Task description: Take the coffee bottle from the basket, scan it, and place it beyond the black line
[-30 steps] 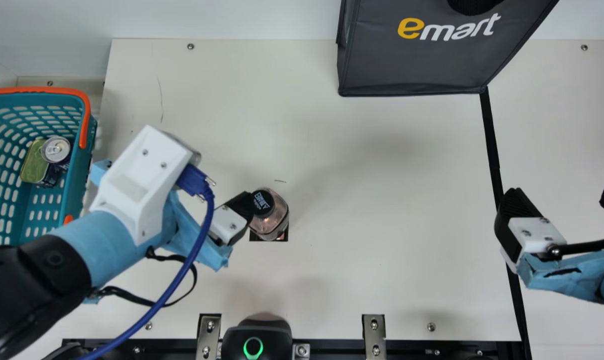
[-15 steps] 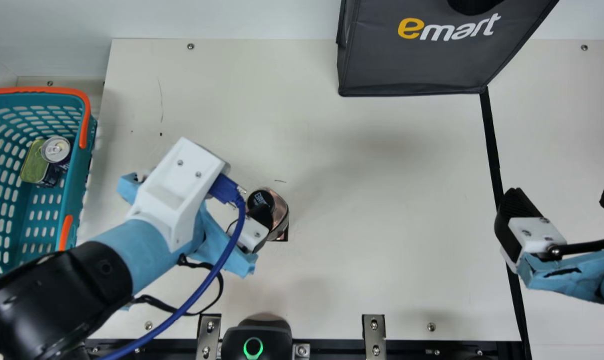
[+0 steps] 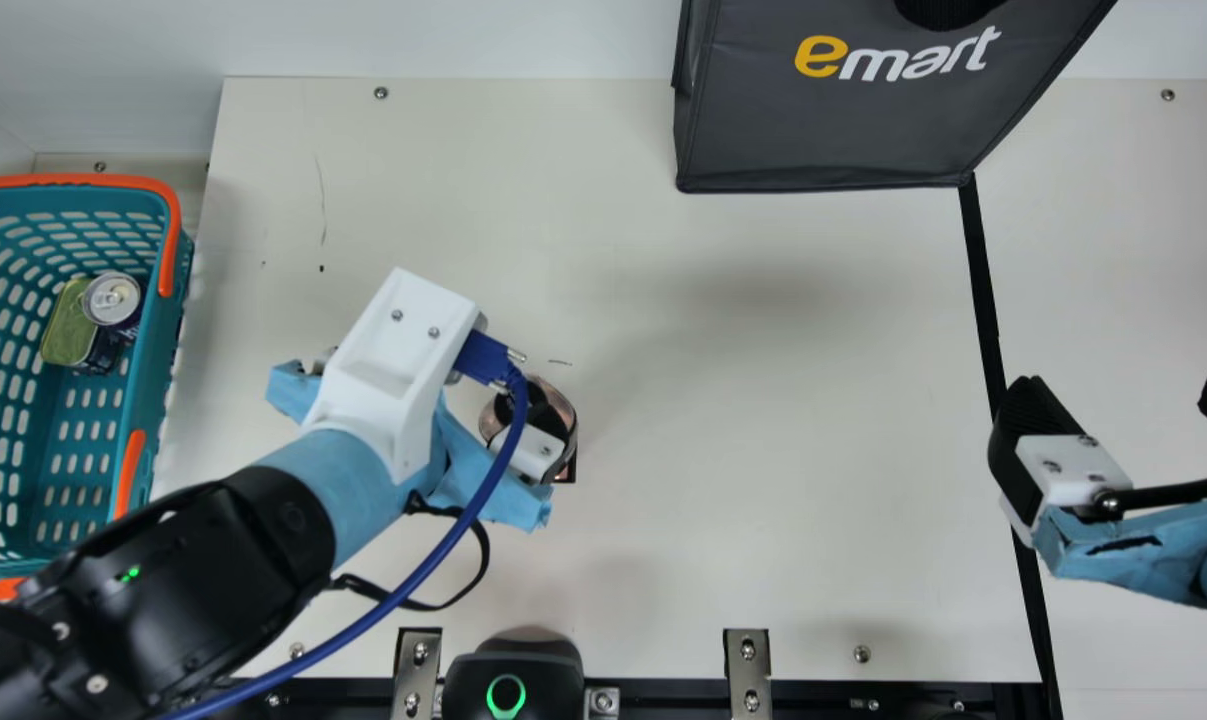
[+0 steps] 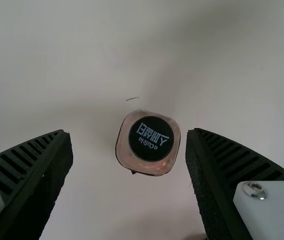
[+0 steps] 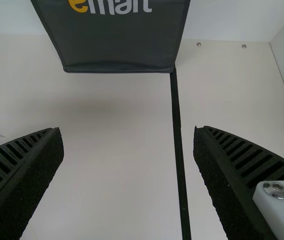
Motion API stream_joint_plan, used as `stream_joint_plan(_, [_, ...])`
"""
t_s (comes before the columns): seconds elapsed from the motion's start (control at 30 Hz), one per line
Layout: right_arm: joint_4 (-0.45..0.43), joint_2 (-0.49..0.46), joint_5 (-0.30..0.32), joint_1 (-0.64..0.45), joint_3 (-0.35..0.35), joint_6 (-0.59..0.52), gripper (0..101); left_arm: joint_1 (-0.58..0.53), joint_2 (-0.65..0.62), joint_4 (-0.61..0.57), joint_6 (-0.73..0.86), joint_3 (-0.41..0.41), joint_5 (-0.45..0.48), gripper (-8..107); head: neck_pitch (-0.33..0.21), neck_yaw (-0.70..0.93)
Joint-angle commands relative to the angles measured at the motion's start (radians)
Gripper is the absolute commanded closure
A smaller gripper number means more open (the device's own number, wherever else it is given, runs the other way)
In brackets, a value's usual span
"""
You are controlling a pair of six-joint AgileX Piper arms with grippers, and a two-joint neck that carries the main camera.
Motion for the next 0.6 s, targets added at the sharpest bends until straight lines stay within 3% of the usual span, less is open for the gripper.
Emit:
stream_joint_plan(0.0, [0.000,0.000,0.000,0.000,0.000,0.000,10,-0.002,0.007,0.004,-0.027,-0.001,0.006,9,-0.017,0.002])
stream_joint_plan(0.57, [0.000,0.000,0.000,0.000,0.000,0.000,10,-0.016,0.055,0.003,-0.133,-0.004,0.019,9,-0.017,0.002])
